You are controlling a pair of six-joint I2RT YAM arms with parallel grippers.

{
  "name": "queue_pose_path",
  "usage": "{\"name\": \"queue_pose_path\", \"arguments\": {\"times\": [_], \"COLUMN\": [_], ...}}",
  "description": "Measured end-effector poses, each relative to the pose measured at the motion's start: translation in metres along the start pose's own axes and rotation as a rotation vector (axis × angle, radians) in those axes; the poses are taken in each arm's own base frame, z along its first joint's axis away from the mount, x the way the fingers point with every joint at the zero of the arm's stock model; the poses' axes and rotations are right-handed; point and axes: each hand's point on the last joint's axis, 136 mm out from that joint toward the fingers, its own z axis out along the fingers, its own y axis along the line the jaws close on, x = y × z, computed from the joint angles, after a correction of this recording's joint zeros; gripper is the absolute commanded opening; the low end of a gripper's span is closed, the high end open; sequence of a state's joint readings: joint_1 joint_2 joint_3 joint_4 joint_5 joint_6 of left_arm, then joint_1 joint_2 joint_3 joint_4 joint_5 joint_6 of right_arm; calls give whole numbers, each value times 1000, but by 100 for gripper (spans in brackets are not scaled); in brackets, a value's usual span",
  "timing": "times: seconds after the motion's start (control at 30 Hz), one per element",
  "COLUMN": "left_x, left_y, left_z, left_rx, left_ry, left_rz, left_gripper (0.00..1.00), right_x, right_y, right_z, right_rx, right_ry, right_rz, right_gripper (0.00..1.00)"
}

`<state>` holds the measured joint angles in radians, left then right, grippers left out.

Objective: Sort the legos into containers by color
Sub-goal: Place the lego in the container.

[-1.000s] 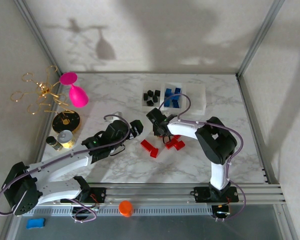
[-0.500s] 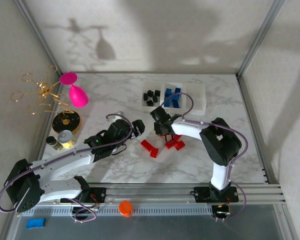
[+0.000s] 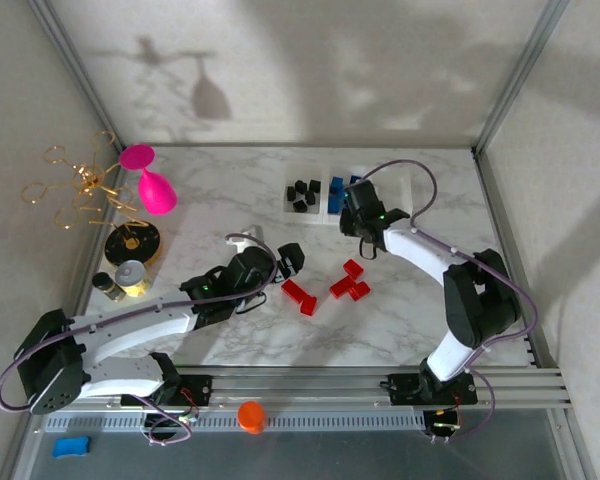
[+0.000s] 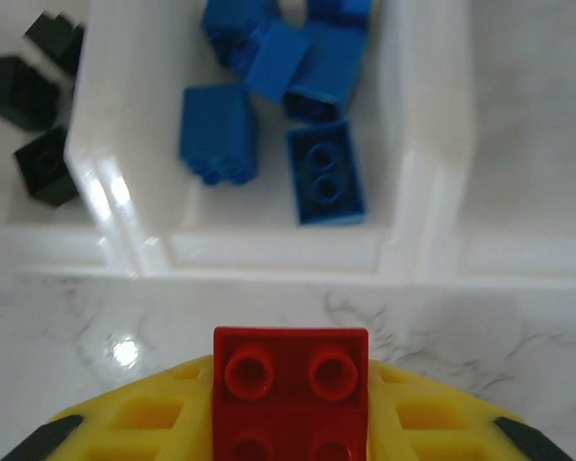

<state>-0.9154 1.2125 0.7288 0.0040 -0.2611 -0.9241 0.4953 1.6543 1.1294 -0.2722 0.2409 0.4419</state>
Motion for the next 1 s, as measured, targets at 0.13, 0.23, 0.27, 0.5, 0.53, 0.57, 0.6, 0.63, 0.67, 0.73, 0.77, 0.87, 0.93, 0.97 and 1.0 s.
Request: {"name": "queue_pose_path", "arguments": {"times": [0.13,0.23,0.27,0.5,0.53,0.57,0.6,0.63,0.67,0.73,0.77,0.87,0.93,0.97,1.0], "left_x": [5,3,3,2,1,0,-1,-2,-4,-7,-8,-9,-9,-10,-10], "left_y": [-14,-21,-22,-25,-26,-27,-28,-29,-31,-34,-34,-35,-36,-36,-36], "left_z": [4,5,6,11,11,11,11,11,11,10,10,10,10,10,10], "left_rx": [28,51,55,62,63,65,67,69,71,78,78,79,80,81,80], "left_ry": [2,-13,-16,-34,-38,-42,-46,-49,-53,-63,-67,-73,-74,-75,-76], "left_rz": [17,16,16,31,34,36,40,44,45,47,49,52,56,58,58], "left_gripper": [100,100,100,100,100,100,99,100,100,100,100,100,100,100,100], "right_x": [-18,-35,-40,-76,-80,-84,-87,-89,-90,-92,-93,-98,-99,-100,-101], "right_y": [-33,-60,-67,-94,-94,-95,-95,-96,-97,-101,-104,-111,-113,-113,-113], "right_z": [2,3,3,25,32,39,45,52,56,66,69,76,77,77,76], "right_rx": [28,64,73,108,112,116,120,123,126,138,146,166,174,177,178], "right_ry": [-18,-44,-56,-111,-111,-113,-112,-109,-105,-99,-98,-99,-101,-102,-106], "right_rz": [58,97,108,113,100,91,82,77,72,64,63,58,50,47,47], "right_gripper": [24,24,25,26,26,27,27,28,30,34,37,45,47,48,49]}}
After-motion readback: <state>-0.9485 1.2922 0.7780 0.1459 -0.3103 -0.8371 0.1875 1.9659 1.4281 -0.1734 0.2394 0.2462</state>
